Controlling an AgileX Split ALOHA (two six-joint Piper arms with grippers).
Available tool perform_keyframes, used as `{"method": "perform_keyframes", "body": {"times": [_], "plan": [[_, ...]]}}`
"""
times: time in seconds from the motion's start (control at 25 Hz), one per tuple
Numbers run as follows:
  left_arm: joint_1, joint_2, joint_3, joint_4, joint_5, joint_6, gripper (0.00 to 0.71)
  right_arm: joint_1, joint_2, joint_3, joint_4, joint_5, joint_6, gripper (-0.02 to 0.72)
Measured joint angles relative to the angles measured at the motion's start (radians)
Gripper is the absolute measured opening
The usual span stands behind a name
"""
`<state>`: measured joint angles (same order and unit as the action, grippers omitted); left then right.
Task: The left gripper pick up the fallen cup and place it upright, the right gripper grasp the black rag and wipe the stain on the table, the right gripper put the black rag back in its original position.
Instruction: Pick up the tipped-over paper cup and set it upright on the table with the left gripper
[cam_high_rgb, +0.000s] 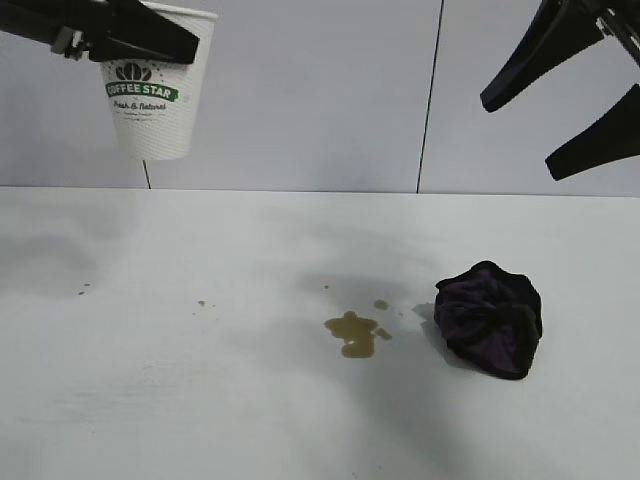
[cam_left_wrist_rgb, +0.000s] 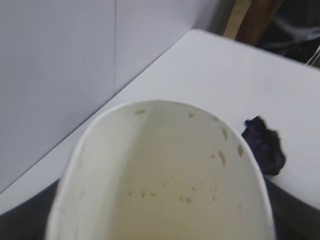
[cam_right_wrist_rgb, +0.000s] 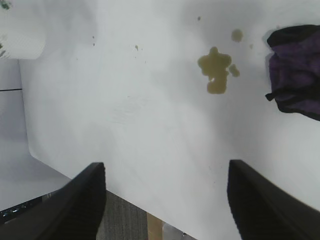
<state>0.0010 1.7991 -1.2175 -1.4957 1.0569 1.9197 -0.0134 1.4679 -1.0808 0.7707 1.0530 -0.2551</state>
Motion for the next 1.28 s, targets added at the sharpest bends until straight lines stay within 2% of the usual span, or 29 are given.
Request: {"method": "perform_keyframes", "body": {"times": [0.12, 0.2, 0.36, 0.52, 1.28], "plan": [[0.052, 0.0, 0.065, -0.015, 0.037, 0.089, 0.495, 0.0, 0.0, 0.0, 0.0, -0.001, 0.0, 0.473], [0.068, 0.0, 0.109, -0.031, 0.036, 0.178, 0.495, 0.0, 0.0, 0.0, 0.0, -0.001, 0.0, 0.473], [0.071, 0.0, 0.19, -0.145, -0.012, 0.377, 0.494, 0.0, 0.0, 0.0, 0.0, -0.002, 0.0, 0.473], [0.071, 0.002, 0.245, -0.173, -0.044, 0.53, 0.494, 0.0, 0.0, 0.0, 0.0, -0.002, 0.0, 0.473], [0.071, 0.273, 0.249, -0.196, -0.032, 0.723, 0.494, 0.0, 0.0, 0.0, 0.0, -0.003, 0.0, 0.473]]}}
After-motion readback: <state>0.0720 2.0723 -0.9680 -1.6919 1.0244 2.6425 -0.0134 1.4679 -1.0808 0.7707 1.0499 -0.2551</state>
